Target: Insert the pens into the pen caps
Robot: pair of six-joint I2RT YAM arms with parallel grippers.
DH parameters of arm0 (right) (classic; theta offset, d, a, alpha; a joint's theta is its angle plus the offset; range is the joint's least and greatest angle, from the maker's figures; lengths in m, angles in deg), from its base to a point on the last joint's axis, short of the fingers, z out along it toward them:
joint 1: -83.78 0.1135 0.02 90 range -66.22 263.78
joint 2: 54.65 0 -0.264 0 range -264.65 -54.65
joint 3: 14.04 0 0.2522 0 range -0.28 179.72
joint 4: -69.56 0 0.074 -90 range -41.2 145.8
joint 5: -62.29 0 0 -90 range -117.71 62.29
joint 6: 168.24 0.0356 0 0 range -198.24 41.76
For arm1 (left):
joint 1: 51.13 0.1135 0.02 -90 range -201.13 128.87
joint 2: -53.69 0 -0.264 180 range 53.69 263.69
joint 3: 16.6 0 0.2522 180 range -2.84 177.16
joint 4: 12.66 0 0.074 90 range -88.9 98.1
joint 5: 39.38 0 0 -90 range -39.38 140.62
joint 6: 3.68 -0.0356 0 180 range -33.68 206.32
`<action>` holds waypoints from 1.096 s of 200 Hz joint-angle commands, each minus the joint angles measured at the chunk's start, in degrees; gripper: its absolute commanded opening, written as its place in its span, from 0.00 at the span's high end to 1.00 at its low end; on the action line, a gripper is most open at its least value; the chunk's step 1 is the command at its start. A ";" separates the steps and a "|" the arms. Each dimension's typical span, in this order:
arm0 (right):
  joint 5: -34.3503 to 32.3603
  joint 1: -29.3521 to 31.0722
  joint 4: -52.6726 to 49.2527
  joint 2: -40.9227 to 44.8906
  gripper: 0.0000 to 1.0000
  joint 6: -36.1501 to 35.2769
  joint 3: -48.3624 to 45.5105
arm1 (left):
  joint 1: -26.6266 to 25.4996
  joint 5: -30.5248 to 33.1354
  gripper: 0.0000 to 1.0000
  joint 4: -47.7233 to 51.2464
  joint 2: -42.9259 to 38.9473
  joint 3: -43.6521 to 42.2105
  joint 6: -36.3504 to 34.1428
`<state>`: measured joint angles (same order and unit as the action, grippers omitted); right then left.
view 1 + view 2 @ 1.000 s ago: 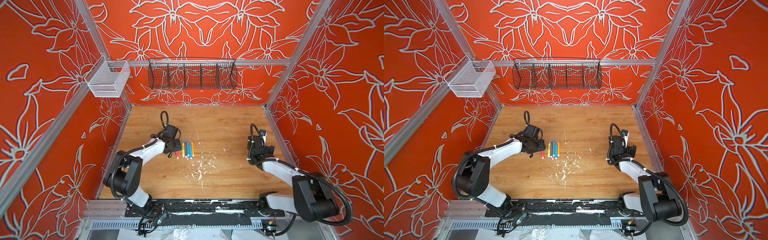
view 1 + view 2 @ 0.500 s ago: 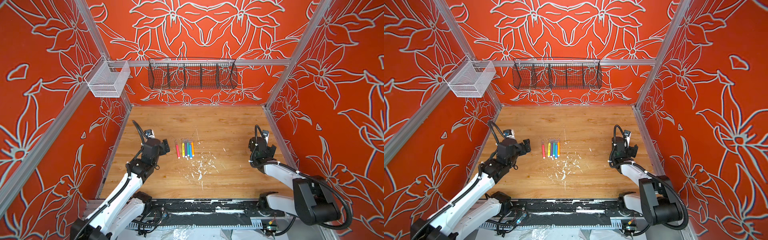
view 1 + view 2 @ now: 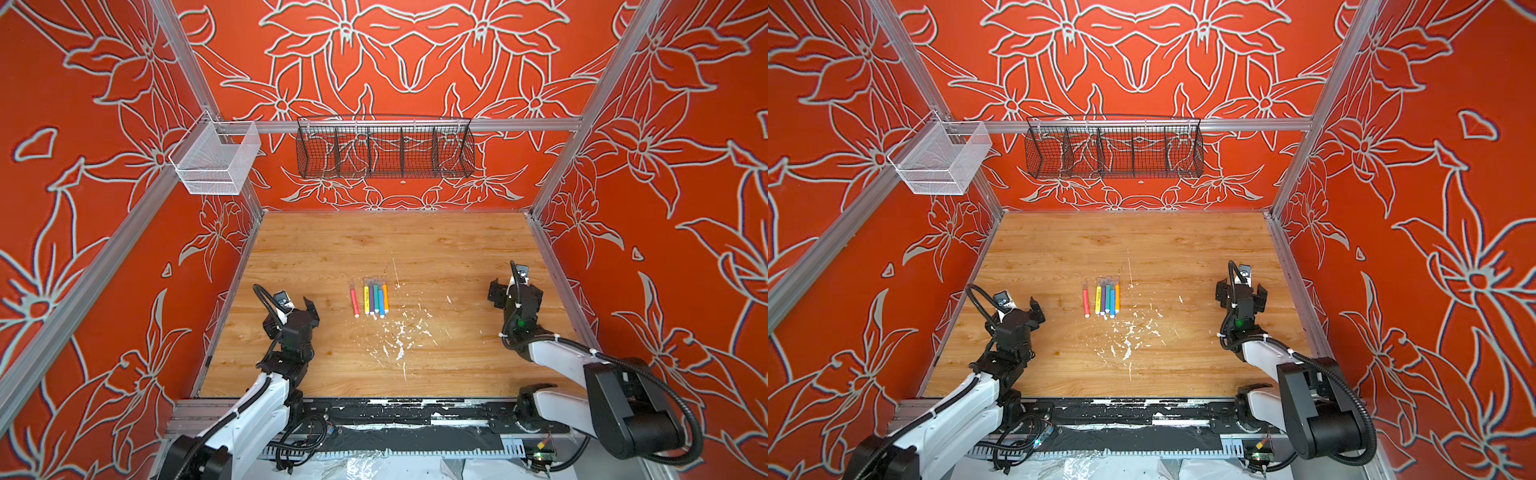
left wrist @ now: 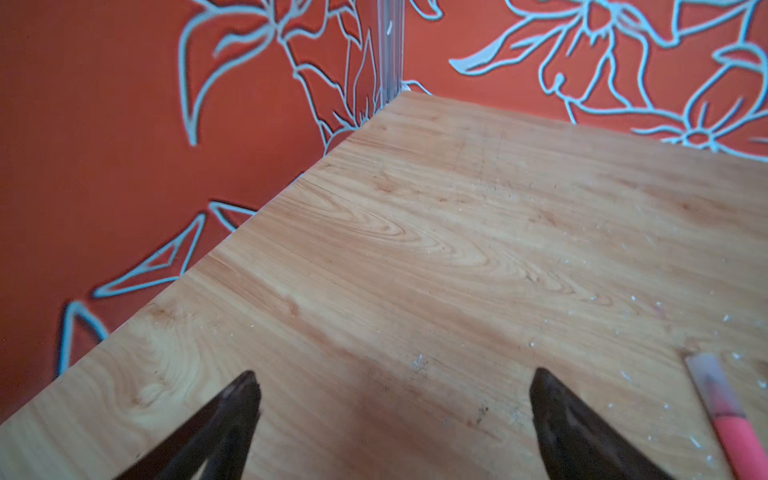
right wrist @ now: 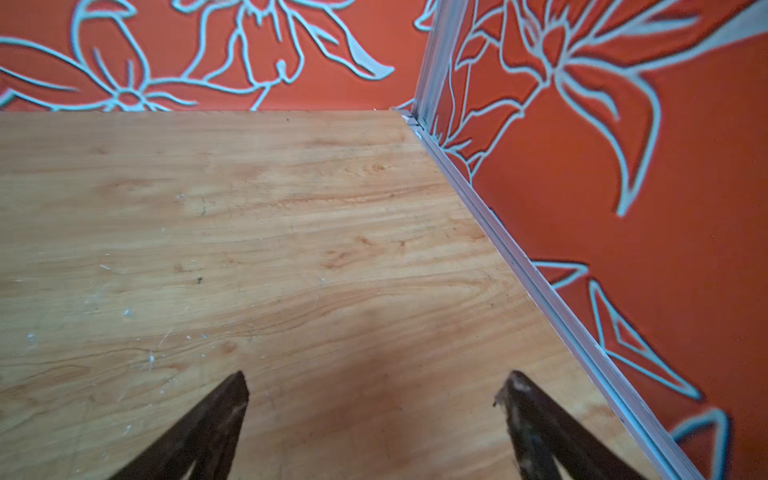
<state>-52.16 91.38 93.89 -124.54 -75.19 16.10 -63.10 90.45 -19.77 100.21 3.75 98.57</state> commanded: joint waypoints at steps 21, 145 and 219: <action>8.15 -0.19 10.30 -7.16 0.02 -5.06 -0.81 | 1.60 -4.43 0.02 -13.80 5.83 1.17 -3.90; 15.37 -4.78 16.17 -9.73 0.02 -2.59 -3.36 | 9.04 -24.02 0.03 -28.60 33.41 8.29 -11.34; 19.27 -5.04 10.38 -11.96 0.03 -3.93 1.43 | 11.79 -26.04 0.03 -23.39 32.80 10.43 -8.57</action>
<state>-32.72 86.63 105.73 -135.99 -78.84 16.15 -51.49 65.71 -42.85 133.45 14.05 89.63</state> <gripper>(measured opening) 0.975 0.973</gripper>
